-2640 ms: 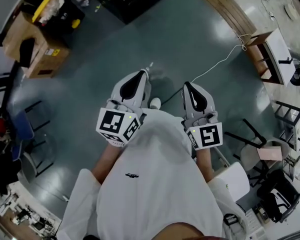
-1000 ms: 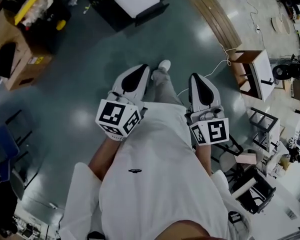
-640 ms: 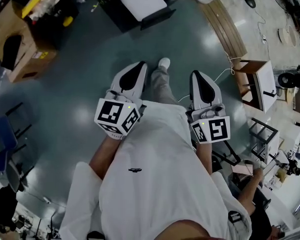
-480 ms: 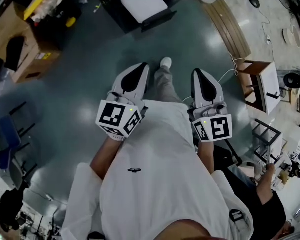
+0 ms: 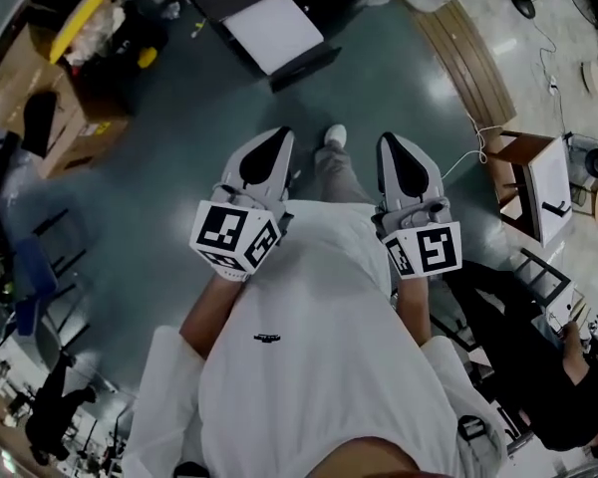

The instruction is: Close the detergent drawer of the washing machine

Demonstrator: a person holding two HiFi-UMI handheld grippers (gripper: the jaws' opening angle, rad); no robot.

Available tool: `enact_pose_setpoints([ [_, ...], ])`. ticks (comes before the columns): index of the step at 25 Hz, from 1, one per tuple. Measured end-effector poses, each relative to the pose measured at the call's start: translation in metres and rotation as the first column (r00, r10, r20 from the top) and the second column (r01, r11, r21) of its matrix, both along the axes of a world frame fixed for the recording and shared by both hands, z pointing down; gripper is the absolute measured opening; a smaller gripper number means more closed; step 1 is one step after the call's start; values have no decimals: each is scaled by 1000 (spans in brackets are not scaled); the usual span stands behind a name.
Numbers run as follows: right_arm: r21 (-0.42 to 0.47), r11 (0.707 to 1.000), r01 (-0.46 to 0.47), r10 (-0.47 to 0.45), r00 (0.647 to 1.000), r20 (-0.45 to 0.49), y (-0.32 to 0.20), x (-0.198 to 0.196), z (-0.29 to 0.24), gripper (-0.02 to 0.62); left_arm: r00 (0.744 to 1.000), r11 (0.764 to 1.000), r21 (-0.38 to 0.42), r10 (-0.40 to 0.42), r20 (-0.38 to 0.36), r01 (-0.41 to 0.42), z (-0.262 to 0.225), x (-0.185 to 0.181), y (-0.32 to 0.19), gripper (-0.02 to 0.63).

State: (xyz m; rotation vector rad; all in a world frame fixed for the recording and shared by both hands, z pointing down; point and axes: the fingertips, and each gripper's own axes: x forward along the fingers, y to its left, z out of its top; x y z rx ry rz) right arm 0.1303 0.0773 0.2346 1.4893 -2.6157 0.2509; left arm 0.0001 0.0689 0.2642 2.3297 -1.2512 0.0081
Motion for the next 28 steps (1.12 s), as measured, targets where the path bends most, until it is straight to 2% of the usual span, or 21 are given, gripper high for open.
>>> enact_pose_setpoints([
  [7,13,999,41,-41,998,38,-74,43,-7,-5,998,1000,17,-13,56,12,-15,49,-68,14],
  [17,31,987,159,-160,987,19,-163,77,-10,-5,991,995,3,-100,92,100,-18,82,-147,14],
  [20,37,983,178,-178,984,-7,-177,82,-7,-5,988,993,-14,-112,103,114,-11,87,-159,14],
  [28,-21,980,198,-198,980,19,-182,72,13,-5,983,988,-42,-140,115,146,-4,73,-161,14],
])
